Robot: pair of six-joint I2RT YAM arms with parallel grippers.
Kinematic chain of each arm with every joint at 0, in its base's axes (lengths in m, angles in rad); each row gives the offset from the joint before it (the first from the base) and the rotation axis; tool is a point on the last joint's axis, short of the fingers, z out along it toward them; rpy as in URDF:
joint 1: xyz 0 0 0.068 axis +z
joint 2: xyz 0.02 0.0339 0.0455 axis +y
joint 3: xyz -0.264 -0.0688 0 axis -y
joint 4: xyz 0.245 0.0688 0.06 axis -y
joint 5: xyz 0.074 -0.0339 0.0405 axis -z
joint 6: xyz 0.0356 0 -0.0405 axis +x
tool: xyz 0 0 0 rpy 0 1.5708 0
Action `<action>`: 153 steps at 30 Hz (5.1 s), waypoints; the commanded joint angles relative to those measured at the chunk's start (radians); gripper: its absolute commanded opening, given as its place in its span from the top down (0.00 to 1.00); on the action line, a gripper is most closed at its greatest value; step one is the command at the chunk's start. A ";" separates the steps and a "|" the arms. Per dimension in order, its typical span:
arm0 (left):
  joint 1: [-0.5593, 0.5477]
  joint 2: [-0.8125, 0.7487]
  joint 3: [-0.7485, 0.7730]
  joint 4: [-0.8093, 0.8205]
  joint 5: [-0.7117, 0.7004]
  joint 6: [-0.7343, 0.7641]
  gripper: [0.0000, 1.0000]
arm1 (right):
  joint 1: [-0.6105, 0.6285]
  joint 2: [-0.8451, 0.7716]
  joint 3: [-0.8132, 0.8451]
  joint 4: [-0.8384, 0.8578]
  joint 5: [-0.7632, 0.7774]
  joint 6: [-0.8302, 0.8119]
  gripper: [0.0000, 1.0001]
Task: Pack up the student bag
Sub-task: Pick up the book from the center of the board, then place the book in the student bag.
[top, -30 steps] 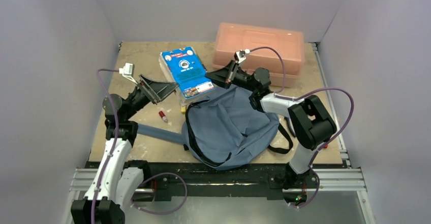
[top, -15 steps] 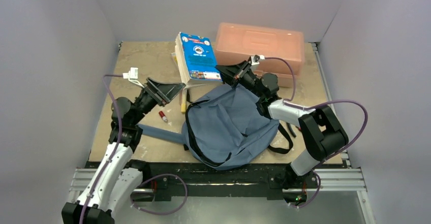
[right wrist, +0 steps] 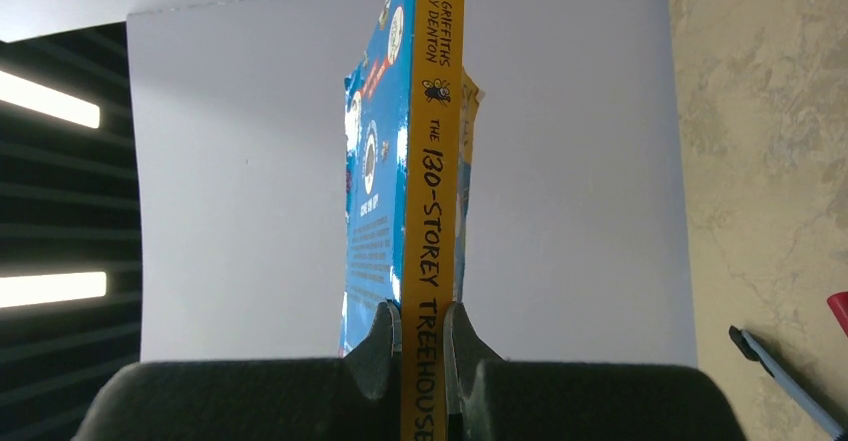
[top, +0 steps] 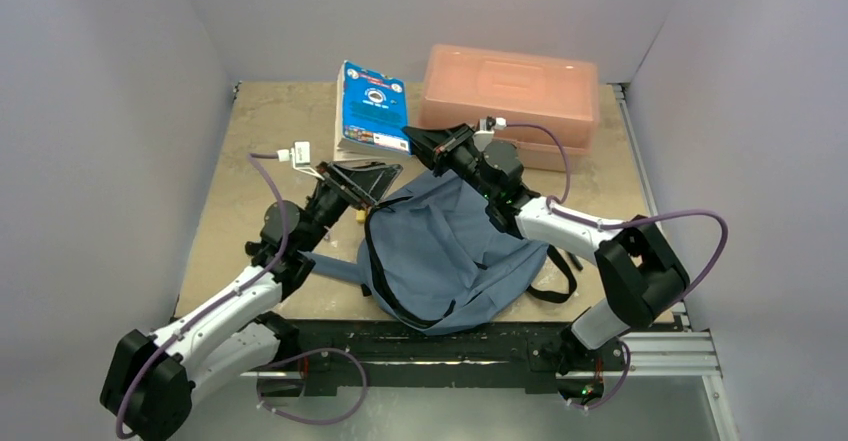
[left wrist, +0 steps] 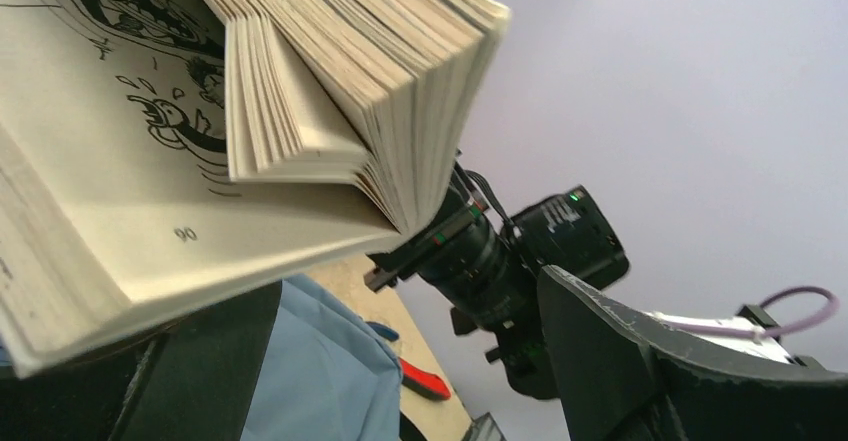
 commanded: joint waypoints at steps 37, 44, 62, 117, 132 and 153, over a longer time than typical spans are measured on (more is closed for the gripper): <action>-0.171 0.142 0.133 0.216 -0.570 0.224 0.45 | 0.099 -0.160 -0.013 -0.011 0.273 -0.223 1.00; -0.172 0.044 0.116 0.097 -0.634 0.309 1.00 | 0.098 -0.158 -0.023 -0.101 0.165 -0.340 0.74; -0.169 -0.281 0.652 -1.375 -1.165 0.618 1.00 | 0.411 -0.125 0.135 -0.959 0.270 -1.451 0.13; 0.024 -0.287 0.349 -1.372 0.187 -0.237 1.00 | 0.184 -0.265 0.248 -0.863 -0.006 -1.280 1.00; 0.022 -0.052 0.158 -0.779 0.339 -0.369 1.00 | 0.156 -0.257 0.226 -0.776 -0.198 -1.223 1.00; -0.180 0.371 0.149 -0.309 -0.050 -0.179 1.00 | 0.147 -0.199 0.242 -0.740 -0.303 -1.201 1.00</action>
